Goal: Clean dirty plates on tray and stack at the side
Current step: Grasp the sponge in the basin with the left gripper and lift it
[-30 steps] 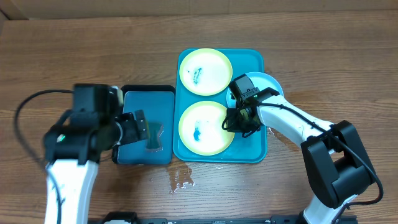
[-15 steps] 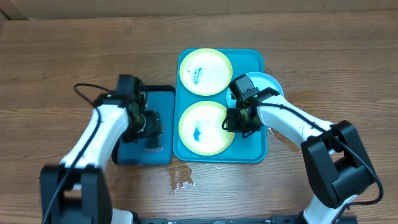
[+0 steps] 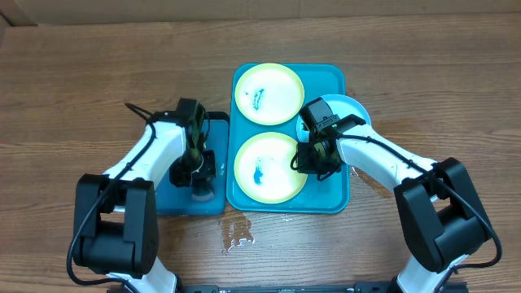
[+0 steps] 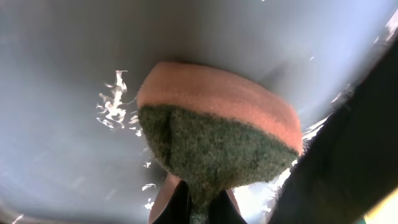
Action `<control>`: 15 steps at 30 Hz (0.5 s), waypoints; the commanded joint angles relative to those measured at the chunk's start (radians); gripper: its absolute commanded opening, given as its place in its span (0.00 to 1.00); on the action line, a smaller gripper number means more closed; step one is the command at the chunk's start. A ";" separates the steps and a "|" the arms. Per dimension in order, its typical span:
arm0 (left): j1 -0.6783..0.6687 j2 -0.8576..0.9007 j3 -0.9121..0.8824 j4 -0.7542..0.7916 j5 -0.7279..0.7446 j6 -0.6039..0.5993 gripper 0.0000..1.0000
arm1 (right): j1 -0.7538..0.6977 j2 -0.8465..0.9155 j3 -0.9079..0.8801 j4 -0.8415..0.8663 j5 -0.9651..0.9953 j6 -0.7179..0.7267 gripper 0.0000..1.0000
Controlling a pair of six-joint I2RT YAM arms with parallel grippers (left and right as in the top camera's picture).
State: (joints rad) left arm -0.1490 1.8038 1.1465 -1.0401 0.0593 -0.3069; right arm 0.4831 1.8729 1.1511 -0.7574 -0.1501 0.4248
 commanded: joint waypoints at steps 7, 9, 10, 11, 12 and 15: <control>0.002 0.001 0.158 0.039 -0.071 0.019 0.04 | -0.006 0.002 -0.027 -0.003 0.021 0.003 0.04; 0.000 0.008 0.119 0.092 -0.071 0.019 0.04 | -0.006 0.002 -0.027 -0.004 0.022 0.003 0.04; -0.002 0.014 0.089 0.130 -0.070 0.019 0.04 | -0.006 0.002 -0.027 -0.003 0.021 0.003 0.04; -0.003 0.016 0.060 0.163 -0.070 0.019 0.04 | -0.006 0.002 -0.027 -0.004 0.022 0.003 0.04; -0.004 0.024 0.030 0.193 -0.065 0.017 0.04 | -0.006 0.002 -0.027 -0.004 0.022 0.003 0.04; -0.005 0.043 -0.032 0.233 -0.024 0.014 0.04 | -0.006 0.002 -0.027 -0.003 0.022 0.003 0.04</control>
State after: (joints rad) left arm -0.1493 1.8080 1.1812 -0.8227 0.0067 -0.3042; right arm 0.4831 1.8729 1.1488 -0.7540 -0.1520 0.4252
